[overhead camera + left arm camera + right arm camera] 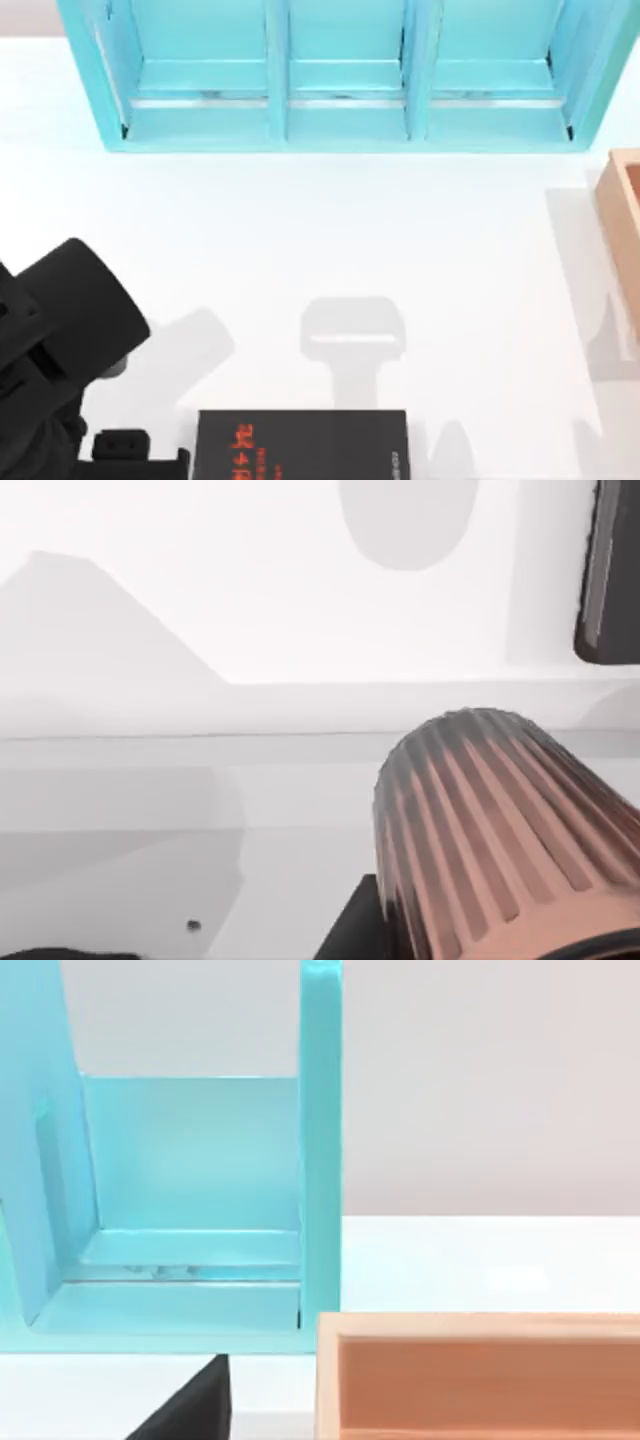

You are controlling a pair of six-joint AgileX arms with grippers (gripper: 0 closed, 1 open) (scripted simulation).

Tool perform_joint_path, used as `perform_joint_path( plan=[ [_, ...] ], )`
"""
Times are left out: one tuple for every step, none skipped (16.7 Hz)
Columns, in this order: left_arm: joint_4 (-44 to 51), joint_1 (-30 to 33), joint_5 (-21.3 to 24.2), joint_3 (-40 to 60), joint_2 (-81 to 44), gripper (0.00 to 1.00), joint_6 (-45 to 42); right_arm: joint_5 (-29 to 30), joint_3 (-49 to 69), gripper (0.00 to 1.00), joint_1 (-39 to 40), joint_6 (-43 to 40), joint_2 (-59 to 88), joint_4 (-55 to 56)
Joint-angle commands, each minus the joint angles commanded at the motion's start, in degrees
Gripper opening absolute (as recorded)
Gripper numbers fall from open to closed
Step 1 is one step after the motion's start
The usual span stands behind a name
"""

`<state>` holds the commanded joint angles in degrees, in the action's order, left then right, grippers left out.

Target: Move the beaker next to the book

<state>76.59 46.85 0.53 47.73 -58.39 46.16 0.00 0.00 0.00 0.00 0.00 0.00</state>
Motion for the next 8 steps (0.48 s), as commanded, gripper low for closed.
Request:
perform_joint_path(
  plan=[
    [0.00,0.00,0.00,0.00,0.00,0.00,0.00,0.00,0.00,1.00,0.00,0.00,0.00,0.00],
    [0.00,0.00,0.00,0.00,0.00,0.00,0.00,0.00,0.00,1.00,0.00,0.00,0.00,0.00],
    [0.00,0.00,0.00,0.00,0.00,0.00,0.00,0.00,0.00,1.00,0.00,0.00,0.00,0.00],
    [0.13,-0.05,0.01,0.18,-0.19,0.00,-0.16,0.00,0.00,1.00,0.00,0.00,0.00,0.00],
    [-0.05,-0.08,0.02,-0.01,-0.20,0.00,-0.19,0.00,0.00,1.00,0.00,0.00,0.00,0.00],
    [-0.81,-0.10,0.04,-0.79,-0.30,0.00,-0.29,0.00,0.00,1.00,0.00,0.00,0.00,0.00],
    [-2.16,-0.09,0.04,-2.17,-0.46,0.00,-0.38,0.00,0.00,1.00,0.00,0.00,0.00,0.00],
    [-4.03,-0.07,0.03,-3.88,-0.67,0.00,-0.42,0.00,0.00,1.00,0.00,0.00,0.00,0.00]
  ],
)
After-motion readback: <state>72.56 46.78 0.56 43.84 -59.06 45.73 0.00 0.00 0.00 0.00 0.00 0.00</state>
